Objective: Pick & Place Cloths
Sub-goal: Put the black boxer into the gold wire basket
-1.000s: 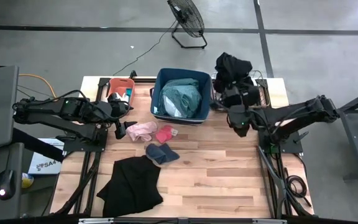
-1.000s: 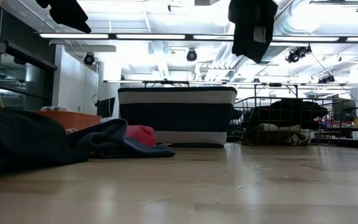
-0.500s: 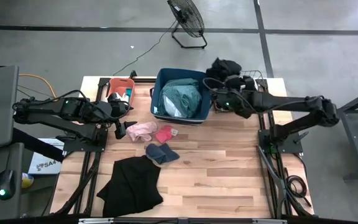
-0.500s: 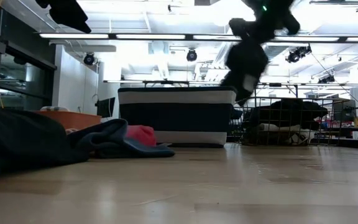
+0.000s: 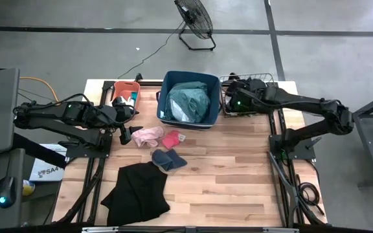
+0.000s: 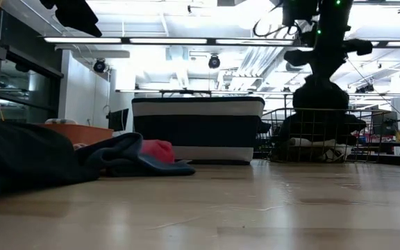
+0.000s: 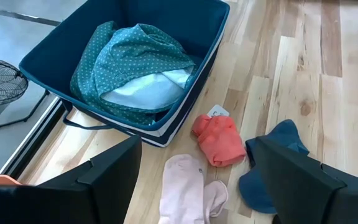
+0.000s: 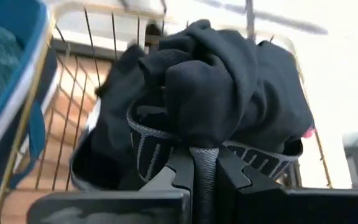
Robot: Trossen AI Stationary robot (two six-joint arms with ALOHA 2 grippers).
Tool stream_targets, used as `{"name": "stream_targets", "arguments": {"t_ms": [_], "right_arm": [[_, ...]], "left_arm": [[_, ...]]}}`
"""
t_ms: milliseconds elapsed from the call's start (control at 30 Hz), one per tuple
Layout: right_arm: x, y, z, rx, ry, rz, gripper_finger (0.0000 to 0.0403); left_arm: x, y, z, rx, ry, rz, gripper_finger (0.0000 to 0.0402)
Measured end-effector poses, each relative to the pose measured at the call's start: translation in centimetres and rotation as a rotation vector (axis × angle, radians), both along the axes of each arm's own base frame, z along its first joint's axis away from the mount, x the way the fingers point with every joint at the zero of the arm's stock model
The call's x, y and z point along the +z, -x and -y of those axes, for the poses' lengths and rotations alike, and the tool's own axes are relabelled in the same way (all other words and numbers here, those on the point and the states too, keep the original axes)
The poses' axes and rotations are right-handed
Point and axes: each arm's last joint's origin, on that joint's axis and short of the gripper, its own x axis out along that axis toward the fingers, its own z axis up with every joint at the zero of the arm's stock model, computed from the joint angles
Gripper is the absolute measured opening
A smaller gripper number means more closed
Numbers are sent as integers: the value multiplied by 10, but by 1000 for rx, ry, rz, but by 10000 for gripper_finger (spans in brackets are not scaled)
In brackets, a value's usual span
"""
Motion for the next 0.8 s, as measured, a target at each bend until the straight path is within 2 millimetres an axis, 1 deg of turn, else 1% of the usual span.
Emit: {"name": "stream_targets", "arguments": {"t_ms": [167,333,567,667,800], "right_arm": [[-5,7,19,-28,-108,-20,16],[-15,10,48,-30,-219,-20,16],[-42,-1,89,23,-331,17,16],[-56,-4,103,29,-380,25,16],[-77,-9,117,33,-435,4,16]], "left_arm": [[0,0,0,1,3,1,306],[0,0,0,1,3,1,306],[0,0,0,1,3,1,306],[0,0,0,1,3,-1,306],[-1,0,0,1,2,-8,306]]}}
